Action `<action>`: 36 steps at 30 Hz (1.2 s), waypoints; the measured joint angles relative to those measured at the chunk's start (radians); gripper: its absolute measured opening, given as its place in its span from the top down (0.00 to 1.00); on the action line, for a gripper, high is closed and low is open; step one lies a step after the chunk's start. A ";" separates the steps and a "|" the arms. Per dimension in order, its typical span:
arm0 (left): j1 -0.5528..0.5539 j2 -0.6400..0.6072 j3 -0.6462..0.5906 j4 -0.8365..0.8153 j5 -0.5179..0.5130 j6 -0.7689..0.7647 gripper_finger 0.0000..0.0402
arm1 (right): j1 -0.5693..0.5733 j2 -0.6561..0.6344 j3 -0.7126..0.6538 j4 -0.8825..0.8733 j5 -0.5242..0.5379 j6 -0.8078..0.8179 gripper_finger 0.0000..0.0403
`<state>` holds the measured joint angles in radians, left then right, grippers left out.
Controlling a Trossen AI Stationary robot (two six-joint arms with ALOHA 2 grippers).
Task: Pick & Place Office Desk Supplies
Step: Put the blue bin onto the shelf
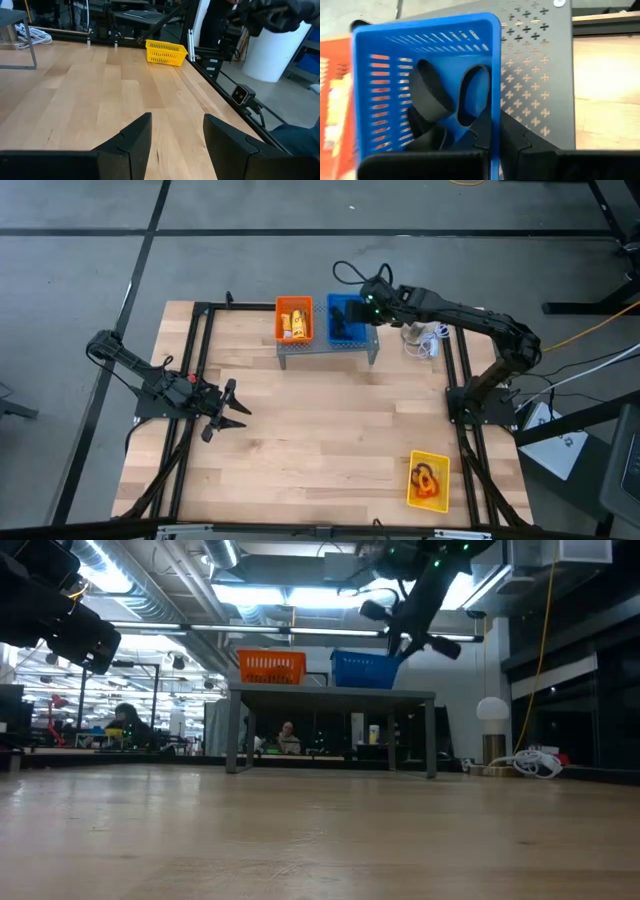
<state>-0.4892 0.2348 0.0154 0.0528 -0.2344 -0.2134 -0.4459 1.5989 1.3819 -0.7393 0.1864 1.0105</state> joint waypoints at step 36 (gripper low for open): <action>0.000 0.000 0.000 -0.004 0.000 0.008 0.57 | -0.017 0.150 0.141 0.020 -0.022 -0.024 0.97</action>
<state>-0.4896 0.2347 0.0154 0.0487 -0.2340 -0.2054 -0.4625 1.7486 1.5229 -0.7195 0.1643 0.9868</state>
